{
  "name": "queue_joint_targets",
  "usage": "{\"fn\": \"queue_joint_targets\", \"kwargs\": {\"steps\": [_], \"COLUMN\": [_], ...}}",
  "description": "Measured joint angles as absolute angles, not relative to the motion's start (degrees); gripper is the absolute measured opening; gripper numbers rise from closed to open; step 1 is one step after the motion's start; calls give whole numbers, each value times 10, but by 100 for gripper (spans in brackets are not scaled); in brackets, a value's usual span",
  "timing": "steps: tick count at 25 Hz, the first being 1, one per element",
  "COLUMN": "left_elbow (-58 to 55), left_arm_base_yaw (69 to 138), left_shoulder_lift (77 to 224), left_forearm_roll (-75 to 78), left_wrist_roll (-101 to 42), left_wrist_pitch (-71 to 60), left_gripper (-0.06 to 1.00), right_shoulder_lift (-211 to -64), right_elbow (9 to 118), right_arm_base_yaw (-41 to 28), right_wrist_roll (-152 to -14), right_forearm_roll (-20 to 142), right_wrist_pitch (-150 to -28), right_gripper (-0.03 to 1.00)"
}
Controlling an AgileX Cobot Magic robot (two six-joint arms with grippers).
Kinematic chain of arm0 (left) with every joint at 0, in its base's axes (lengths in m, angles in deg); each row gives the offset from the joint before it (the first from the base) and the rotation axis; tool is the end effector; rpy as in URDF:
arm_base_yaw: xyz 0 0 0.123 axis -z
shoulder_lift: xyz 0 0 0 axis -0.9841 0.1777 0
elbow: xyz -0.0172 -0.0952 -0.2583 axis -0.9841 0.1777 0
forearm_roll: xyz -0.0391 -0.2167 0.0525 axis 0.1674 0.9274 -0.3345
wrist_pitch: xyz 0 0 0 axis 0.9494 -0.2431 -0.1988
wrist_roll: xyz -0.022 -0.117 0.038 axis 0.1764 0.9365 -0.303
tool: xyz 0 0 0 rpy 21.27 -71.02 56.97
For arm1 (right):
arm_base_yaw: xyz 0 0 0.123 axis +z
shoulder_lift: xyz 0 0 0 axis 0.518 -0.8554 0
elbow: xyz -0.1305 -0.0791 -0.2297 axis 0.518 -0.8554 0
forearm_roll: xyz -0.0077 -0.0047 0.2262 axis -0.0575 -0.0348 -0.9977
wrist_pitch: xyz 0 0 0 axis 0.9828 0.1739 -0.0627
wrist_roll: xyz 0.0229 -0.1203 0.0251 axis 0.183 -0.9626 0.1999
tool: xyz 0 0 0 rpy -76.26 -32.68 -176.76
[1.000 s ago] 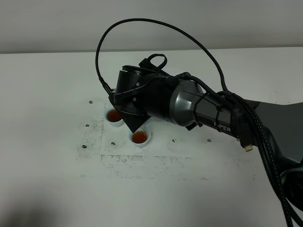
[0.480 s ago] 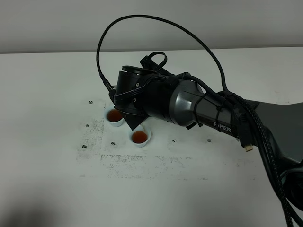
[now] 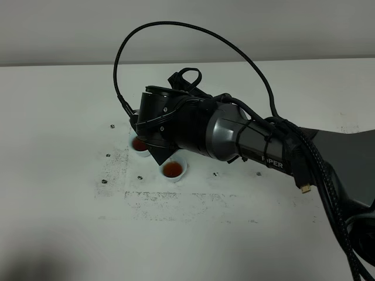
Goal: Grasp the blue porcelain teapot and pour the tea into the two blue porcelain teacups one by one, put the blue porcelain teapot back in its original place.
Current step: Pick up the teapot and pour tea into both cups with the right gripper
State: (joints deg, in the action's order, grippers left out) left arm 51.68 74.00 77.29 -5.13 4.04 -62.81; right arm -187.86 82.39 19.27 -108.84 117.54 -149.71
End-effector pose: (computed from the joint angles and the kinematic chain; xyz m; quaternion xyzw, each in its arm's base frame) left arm 0.0157 -0.0119 0.2380 -0.0353 0.8610 -0.0322 0.5064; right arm 0.3340 0.2661 0.1907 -0.7835 0.4855 -0.3876 0.0126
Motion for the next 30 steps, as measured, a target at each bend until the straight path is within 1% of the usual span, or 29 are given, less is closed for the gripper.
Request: {"fn": "queue_joint_targets", "kwargs": {"steps": [22, 30], "left_elbow": [517, 517], "left_arm_base_yaw": [740, 740], "left_shoulder_lift": [773, 773], "left_forearm_roll": [-51, -51], "left_wrist_roll": [40, 40], "left_wrist_pitch": [-628, -628], "left_gripper": [62, 62], "right_shoulder_lift": [-1879, -1879], "right_elbow": [824, 807], "right_arm_base_yaw": [193, 193], "right_wrist_roll": [-1085, -1073], "right_forearm_roll": [1180, 1184], "right_wrist_pitch": [-1497, -1497], "right_gripper": [4, 4]}}
